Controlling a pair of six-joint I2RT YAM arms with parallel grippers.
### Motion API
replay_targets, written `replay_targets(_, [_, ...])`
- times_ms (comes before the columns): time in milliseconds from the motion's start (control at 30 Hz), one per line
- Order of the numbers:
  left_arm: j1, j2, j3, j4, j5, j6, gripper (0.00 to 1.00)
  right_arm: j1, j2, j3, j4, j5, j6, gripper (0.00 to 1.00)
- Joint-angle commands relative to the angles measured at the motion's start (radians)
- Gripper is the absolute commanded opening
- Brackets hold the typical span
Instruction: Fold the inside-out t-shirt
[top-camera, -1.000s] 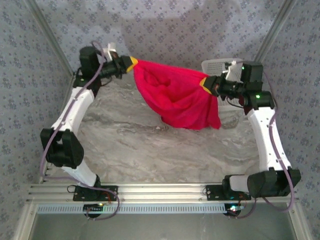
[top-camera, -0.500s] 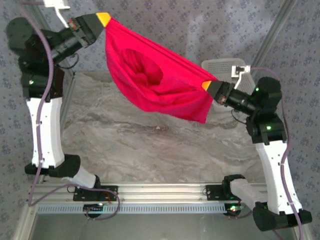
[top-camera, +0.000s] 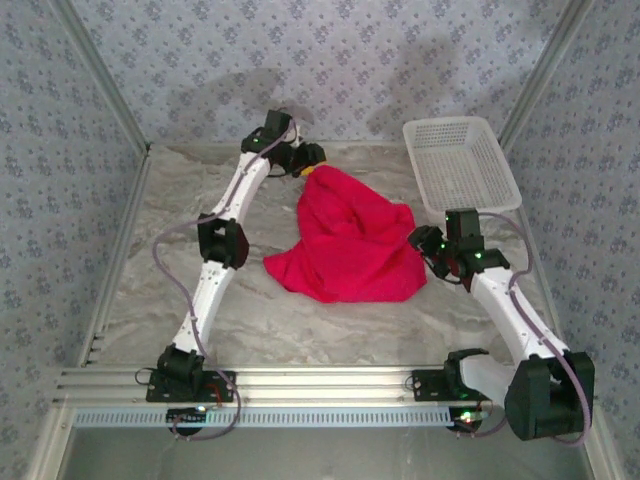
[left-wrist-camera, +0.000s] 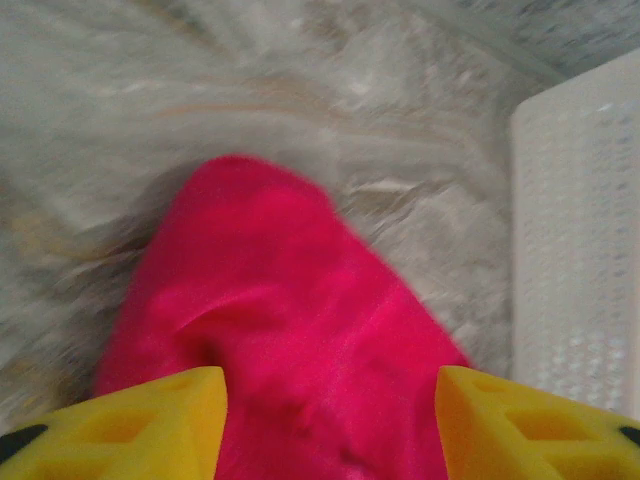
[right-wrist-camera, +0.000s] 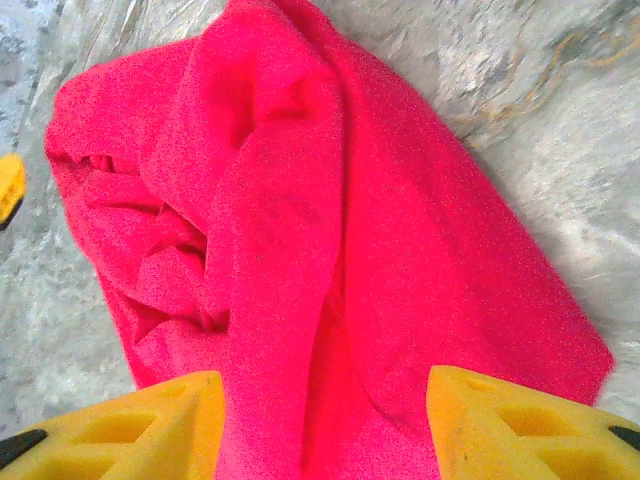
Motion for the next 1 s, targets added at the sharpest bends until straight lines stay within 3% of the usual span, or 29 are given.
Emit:
replay_targets(0, [-0.019,-0.192,0.153,-0.251,-0.109,0.171,0.61,0.064,-0.01,0.083,-0.06,0.155,-0.069,0.59])
replay_targets(167, [-0.115,-0.257,0.119,-0.572,-0.372,0.327,0.57,0.21,0.179,0.244,-0.03,0.18,-0.228,0.58])
replay_targets(300, [-0.171,-0.382,-0.144,-0.527,-0.45,0.354,0.55,0.263,0.412,0.436,-0.071,0.1,-0.358,0.57])
replay_targets(467, [-0.138,-0.771,-0.88,-0.002,-0.379,0.267,0.54,0.297,0.653,0.647,-0.156,0.015,-0.451,0.51])
replay_targets(600, [-0.055,-1.09,-1.42,0.505,-0.262,0.179,0.56,0.3,0.694,0.652,-0.091,-0.006,-0.467,0.56])
replay_targets(667, [-0.031,-1.204,-1.635,0.681,-0.225,0.14,0.56,0.299,0.734,0.688,-0.087,-0.01,-0.508,0.59])
replay_targets(800, [-0.028,-1.33,-1.917,0.817,-0.159,0.075,0.56,0.296,0.886,0.83,-0.161,-0.017,-0.583,0.59])
replay_targets(967, [-0.036,-1.404,-2.147,0.818,-0.139,0.054,0.56,0.3,0.993,0.901,-0.238,-0.006,-0.626,0.58])
